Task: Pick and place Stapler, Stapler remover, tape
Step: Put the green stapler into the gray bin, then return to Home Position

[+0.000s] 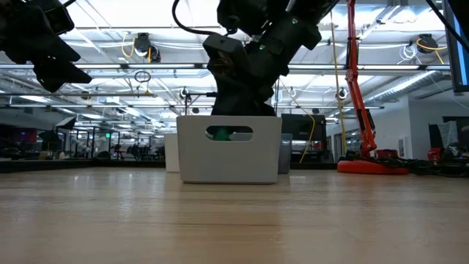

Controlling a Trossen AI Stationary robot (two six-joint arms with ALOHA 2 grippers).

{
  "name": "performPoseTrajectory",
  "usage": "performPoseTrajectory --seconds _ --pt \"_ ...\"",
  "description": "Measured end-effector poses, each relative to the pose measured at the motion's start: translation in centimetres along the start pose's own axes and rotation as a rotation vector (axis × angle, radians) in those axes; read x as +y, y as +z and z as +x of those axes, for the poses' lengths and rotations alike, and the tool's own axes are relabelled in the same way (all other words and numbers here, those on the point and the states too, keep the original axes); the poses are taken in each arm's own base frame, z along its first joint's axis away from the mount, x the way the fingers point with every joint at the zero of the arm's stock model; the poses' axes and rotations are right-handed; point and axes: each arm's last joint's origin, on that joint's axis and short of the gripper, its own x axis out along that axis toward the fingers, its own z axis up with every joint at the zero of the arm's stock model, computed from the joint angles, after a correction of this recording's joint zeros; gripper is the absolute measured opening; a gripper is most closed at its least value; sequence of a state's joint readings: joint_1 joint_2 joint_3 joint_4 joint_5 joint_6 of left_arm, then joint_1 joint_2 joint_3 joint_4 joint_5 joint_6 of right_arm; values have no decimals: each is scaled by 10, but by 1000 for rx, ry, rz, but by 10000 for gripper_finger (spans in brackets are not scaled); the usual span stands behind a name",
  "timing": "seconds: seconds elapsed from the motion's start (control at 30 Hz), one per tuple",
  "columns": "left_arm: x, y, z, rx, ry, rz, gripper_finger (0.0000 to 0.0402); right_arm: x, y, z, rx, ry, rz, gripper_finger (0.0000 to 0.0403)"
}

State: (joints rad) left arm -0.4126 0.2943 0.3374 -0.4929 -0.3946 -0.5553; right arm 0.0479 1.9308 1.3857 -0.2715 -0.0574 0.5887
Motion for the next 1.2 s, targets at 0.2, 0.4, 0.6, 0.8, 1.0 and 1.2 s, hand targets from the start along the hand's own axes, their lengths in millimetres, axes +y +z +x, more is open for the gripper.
performPoseTrajectory --seconds 0.2,0.4,0.6,0.8,1.0,1.2 --pt "0 0 0 0 0 0 241 1 1 0 -8 6 -7 91" --pt "0 0 0 0 0 1 241 1 1 0 -8 6 -8 120" --pt "0 0 0 0 0 1 241 1 1 0 -13 9 -9 159" --pt "-1 1 0 -10 -7 -6 241 7 11 -25 -74 47 -1 173" --pt "-2 2 0 -19 -24 -24 241 14 19 -54 -132 84 -11 170" --pt "-7 7 0 -46 -107 83 241 8 26 -78 -144 92 144 171"
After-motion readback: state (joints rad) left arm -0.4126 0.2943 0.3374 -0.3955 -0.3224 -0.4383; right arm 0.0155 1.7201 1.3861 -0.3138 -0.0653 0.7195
